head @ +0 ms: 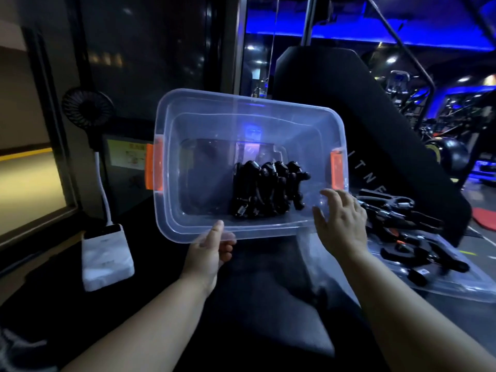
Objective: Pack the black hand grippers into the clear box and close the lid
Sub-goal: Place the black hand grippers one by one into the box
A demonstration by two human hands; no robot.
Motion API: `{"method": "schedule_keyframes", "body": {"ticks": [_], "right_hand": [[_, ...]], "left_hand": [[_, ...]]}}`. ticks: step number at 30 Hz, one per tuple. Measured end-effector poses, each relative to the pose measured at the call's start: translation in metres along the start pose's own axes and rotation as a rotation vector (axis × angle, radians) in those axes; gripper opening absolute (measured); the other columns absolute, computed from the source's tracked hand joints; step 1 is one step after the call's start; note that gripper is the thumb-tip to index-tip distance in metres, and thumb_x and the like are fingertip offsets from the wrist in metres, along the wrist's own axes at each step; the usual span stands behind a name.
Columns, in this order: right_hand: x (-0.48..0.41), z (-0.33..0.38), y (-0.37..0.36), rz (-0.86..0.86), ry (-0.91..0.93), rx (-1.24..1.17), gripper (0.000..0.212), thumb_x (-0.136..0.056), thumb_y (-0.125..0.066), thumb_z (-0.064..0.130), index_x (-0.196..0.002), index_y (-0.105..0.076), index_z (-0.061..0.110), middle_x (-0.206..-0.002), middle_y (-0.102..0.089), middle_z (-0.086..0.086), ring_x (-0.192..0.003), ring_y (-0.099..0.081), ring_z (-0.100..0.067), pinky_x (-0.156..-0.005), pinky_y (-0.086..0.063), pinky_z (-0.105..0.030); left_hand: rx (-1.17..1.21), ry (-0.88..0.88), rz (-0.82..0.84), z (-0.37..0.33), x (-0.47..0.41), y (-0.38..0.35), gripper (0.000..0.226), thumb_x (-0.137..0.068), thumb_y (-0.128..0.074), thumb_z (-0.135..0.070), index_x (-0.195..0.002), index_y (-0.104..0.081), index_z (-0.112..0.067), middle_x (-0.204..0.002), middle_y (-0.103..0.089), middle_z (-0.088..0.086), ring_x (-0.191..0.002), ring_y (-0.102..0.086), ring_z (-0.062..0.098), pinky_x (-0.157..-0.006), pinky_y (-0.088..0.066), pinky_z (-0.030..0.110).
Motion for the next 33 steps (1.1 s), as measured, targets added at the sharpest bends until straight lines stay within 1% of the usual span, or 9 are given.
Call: {"method": "schedule_keyframes", "body": {"ticks": [6, 8, 11, 13, 19, 22, 25, 29, 33], "right_hand": [[0.026, -0.061, 0.021, 0.111, -0.220, 0.128, 0.047, -0.089, -0.057, 0.036, -0.133, -0.049, 0.019, -0.133, -0.050, -0.011, -0.124, -0.040, -0.034, -0.100, -0.028, -0.048], [0.035, -0.082, 0.026, 0.189, -0.321, 0.241, 0.048, -0.090, -0.050, 0.041, -0.135, -0.045, 0.023, -0.138, -0.045, -0.010, -0.129, -0.034, -0.032, -0.106, -0.021, -0.049], [0.049, -0.111, 0.033, 0.295, -0.498, 0.371, 0.049, -0.092, -0.042, 0.047, -0.136, -0.041, 0.026, -0.146, -0.036, -0.008, -0.138, -0.021, -0.031, -0.112, -0.004, -0.058], [0.055, -0.120, 0.037, 0.328, -0.561, 0.413, 0.050, -0.093, -0.036, 0.052, -0.135, -0.043, 0.026, -0.147, -0.036, -0.009, -0.139, -0.021, -0.034, -0.112, -0.002, -0.061], [0.063, -0.122, 0.041, 0.351, -0.651, 0.438, 0.044, -0.093, -0.034, 0.048, -0.124, -0.052, 0.022, -0.140, -0.043, -0.012, -0.132, -0.030, -0.038, -0.108, -0.013, -0.062], [0.066, -0.133, 0.047, 0.338, -0.727, 0.380, 0.047, -0.095, -0.032, 0.048, -0.126, -0.053, 0.019, -0.141, -0.042, -0.013, -0.128, -0.035, -0.039, -0.104, -0.029, -0.053], [0.067, -0.138, 0.048, 0.365, -0.739, 0.372, 0.056, -0.094, -0.029, 0.056, -0.126, -0.054, 0.018, -0.131, -0.051, -0.013, -0.120, -0.044, -0.037, -0.095, -0.038, -0.046], [0.069, -0.135, 0.049, 0.417, -0.707, 0.424, 0.072, -0.083, -0.034, 0.076, -0.128, -0.051, 0.023, -0.123, -0.058, -0.008, -0.118, -0.046, -0.034, -0.090, -0.042, -0.042], [0.068, -0.133, 0.051, 0.442, -0.690, 0.441, 0.062, -0.085, -0.037, 0.070, -0.133, -0.046, 0.032, -0.121, -0.061, -0.004, -0.118, -0.044, -0.034, -0.085, -0.040, -0.039]], "left_hand": [[-0.011, -0.027, -0.017, 0.001, 0.000, -0.001, 0.035, -0.094, -0.052, -0.034, -0.072, -0.063, -0.009, -0.067, -0.062, 0.004, -0.060, -0.053, 0.011, -0.056, -0.043, 0.021], [-0.019, -0.033, -0.022, 0.003, -0.002, 0.000, 0.034, -0.094, -0.052, -0.035, -0.073, -0.062, -0.010, -0.068, -0.061, 0.004, -0.061, -0.053, 0.010, -0.057, -0.042, 0.021], [-0.019, -0.036, -0.030, 0.005, -0.004, 0.001, 0.033, -0.093, -0.053, -0.037, -0.073, -0.062, -0.012, -0.069, -0.061, 0.003, -0.062, -0.053, 0.010, -0.058, -0.042, 0.021], [-0.015, -0.040, -0.033, 0.006, -0.006, 0.002, 0.033, -0.093, -0.054, -0.038, -0.072, -0.062, -0.013, -0.069, -0.060, 0.003, -0.062, -0.053, 0.010, -0.058, -0.042, 0.022], [-0.022, -0.050, -0.033, 0.007, -0.007, 0.002, 0.034, -0.094, -0.052, -0.039, -0.073, -0.061, -0.013, -0.071, -0.060, 0.004, -0.064, -0.053, 0.011, -0.060, -0.042, 0.023], [-0.023, -0.060, -0.034, 0.007, -0.006, 0.001, 0.035, -0.094, -0.052, -0.038, -0.073, -0.061, -0.012, -0.071, -0.060, 0.004, -0.064, -0.053, 0.010, -0.060, -0.042, 0.023], [-0.024, -0.062, -0.033, 0.006, -0.006, 0.000, 0.035, -0.094, -0.051, -0.038, -0.073, -0.060, -0.012, -0.071, -0.060, 0.004, -0.064, -0.052, 0.011, -0.060, -0.042, 0.023], [-0.029, -0.059, -0.034, 0.006, -0.006, 0.000, 0.036, -0.094, -0.052, -0.039, -0.072, -0.061, -0.012, -0.072, -0.061, 0.004, -0.065, -0.053, 0.011, -0.061, -0.043, 0.023], [-0.023, -0.053, -0.026, 0.007, -0.006, 0.002, 0.036, -0.093, -0.052, -0.040, -0.073, -0.061, -0.012, -0.072, -0.061, 0.005, -0.065, -0.053, 0.011, -0.061, -0.043, 0.023]]}}
Point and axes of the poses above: each hand's wrist, its own x-axis away from the middle knuckle, its own y-axis out of the back of the hand, z = x × y, the point moved 4 cm from there along -x, towards the middle knuckle
